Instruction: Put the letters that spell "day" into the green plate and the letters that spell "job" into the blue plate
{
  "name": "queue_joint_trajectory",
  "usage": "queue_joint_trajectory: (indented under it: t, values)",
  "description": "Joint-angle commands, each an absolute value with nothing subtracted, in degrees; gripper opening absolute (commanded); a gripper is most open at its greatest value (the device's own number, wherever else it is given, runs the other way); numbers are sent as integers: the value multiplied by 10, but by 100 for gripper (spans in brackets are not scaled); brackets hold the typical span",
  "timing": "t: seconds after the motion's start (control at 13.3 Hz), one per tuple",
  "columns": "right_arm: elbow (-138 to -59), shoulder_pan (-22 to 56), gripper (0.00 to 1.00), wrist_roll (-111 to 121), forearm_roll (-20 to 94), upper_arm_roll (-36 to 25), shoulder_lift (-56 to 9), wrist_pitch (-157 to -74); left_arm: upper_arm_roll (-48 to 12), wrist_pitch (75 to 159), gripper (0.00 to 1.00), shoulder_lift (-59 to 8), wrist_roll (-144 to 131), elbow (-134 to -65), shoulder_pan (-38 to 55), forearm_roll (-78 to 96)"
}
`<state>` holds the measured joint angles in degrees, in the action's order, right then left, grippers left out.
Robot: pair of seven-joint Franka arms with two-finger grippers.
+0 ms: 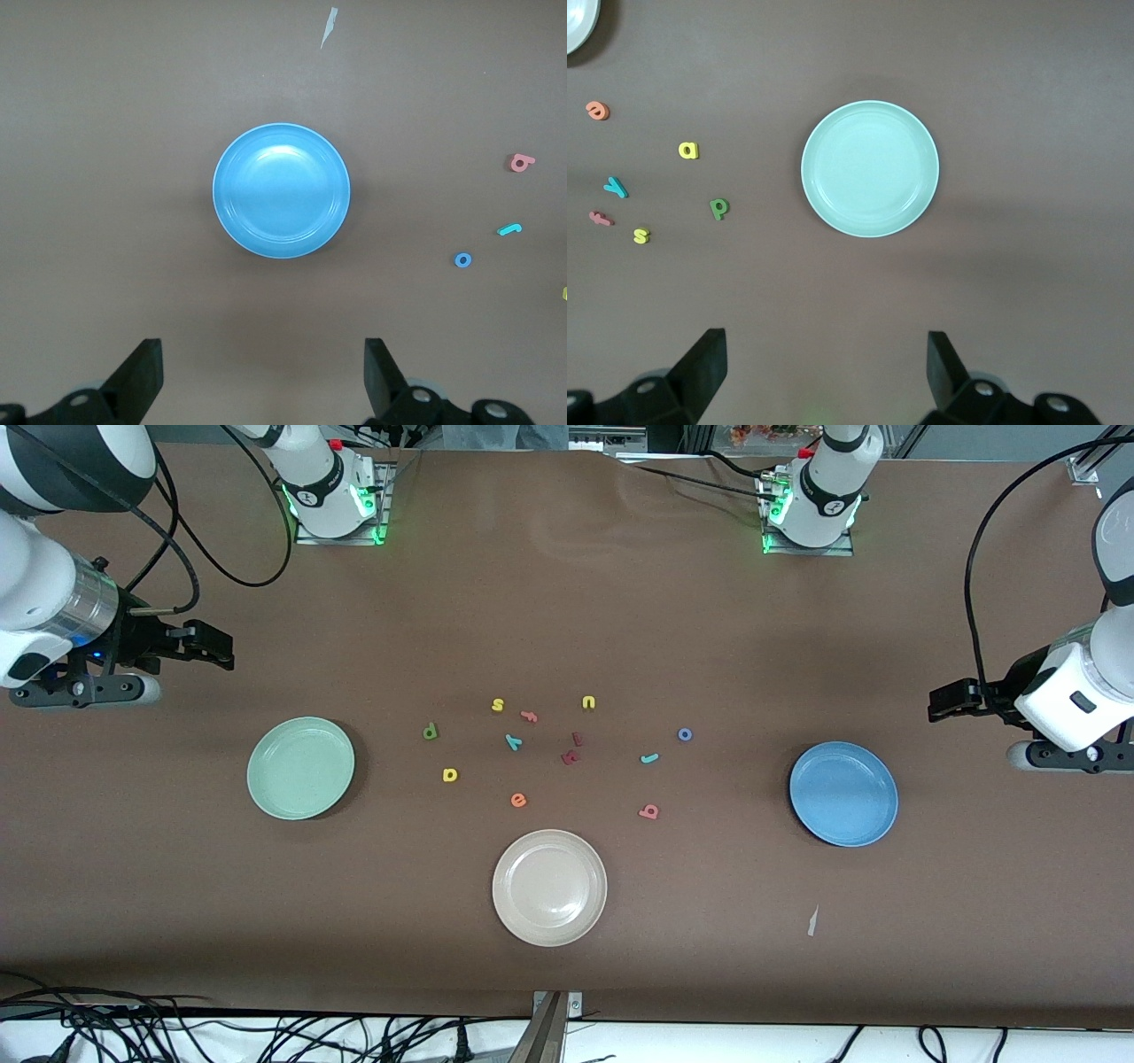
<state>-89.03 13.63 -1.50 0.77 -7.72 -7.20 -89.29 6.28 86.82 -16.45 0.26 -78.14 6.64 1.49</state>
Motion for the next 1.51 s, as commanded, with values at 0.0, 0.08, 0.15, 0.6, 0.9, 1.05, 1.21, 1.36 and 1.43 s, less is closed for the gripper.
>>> queue_joint_trajectory:
  t: [0.0, 0.08, 0.15, 0.6, 0.9, 1.05, 1.21, 1.36, 1.43]
  values:
    - [-885, 137, 100, -14, 9, -77, -71, -889, 63, 865, 100, -163, 6, -783, 64, 30]
    - [-886, 137, 100, -14, 9, -77, -71, -891, 63, 865, 100, -163, 6, -783, 64, 30]
    - [-888, 137, 100, -14, 9, -77, -71, -892, 63, 865, 100, -163, 6, -782, 64, 30]
    - [-890, 137, 100, -14, 10, -77, -70, -896, 63, 865, 100, -163, 5, -783, 64, 30]
    - [-891, 137, 100, -14, 10, -77, -70, -899, 63, 865, 100, -163, 6, -783, 64, 30]
    - [-891, 137, 100, -14, 10, -76, -70, -899, 63, 865, 100, -163, 5, -783, 64, 30]
    - [-891, 137, 100, -14, 10, -76, -70, -903, 62, 865, 100, -165, 4, -785, 69, 30]
    - [-896, 137, 100, -14, 10, -76, -70, -905, 57, 867, 100, -173, -5, -783, 89, 31]
    - [-897, 137, 100, -14, 10, -76, -69, -907, 57, 868, 100, -174, -12, -783, 100, 33]
